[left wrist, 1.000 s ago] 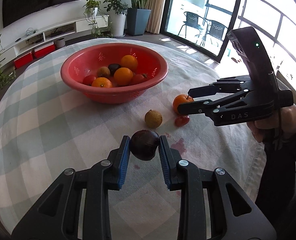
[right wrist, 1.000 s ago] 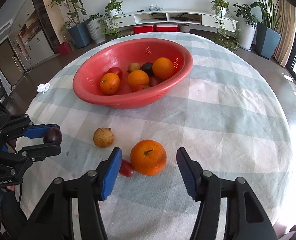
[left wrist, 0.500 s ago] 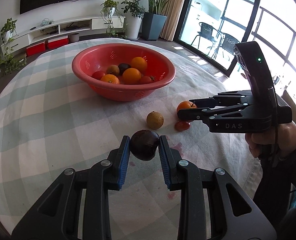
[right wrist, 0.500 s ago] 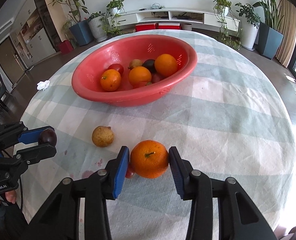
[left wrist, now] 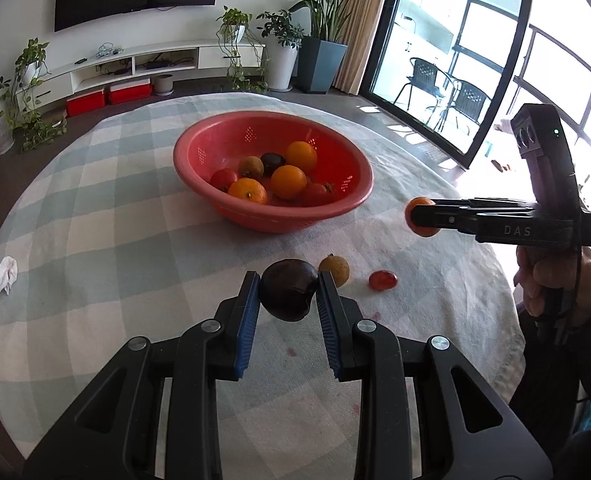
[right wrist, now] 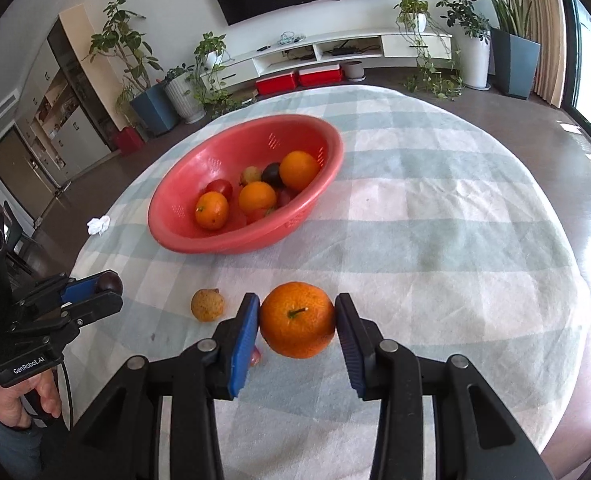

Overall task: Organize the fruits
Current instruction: 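Carry the plum and orange over the red bowl and lower both tools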

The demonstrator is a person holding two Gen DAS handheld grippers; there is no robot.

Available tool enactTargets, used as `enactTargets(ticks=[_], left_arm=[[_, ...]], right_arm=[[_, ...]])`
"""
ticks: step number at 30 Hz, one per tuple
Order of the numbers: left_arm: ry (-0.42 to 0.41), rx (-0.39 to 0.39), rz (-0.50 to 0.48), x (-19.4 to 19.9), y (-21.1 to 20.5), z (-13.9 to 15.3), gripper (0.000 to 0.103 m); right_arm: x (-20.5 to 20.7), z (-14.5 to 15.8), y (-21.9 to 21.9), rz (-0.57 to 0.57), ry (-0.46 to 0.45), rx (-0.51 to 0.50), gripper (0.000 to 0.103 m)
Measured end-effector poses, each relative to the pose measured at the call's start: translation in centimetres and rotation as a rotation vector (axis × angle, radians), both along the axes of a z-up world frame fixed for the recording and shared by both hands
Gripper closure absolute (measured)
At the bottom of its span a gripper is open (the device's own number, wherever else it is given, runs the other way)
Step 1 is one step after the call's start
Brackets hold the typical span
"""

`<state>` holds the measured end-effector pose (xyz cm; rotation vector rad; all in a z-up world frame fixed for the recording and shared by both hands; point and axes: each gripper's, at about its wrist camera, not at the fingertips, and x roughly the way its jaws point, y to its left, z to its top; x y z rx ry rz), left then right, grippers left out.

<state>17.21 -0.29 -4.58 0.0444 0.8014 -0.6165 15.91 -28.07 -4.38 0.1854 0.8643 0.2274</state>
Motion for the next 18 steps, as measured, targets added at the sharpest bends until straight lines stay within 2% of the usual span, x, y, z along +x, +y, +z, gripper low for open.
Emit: enactTargets(ticks=[5,8,13,18], left_arm=[[-0.041,0.007,0.026,2.1,0.5,2.6,0.076],[-0.061,0.004,0.04,4.4,0.2,4.3,0.076],[-0.061,0.024,0.034,8.3,-1.8,5.8,0.076],[-0.016,0.06,0.012,11.5,-4.1,4.1,0.076]], right_arm=[[0.8,3.1,-2.8,-0.069,-0.057,0.012,0.061],[1.7,5.6,-3.0,-0.064,-0.108,0.021,0.061],[4.3,8.4,0.5,0.041,-0.16,-0.007,0.061],[6.7,7.5,4.6,0.153,-0.136,-0.058,0.061]])
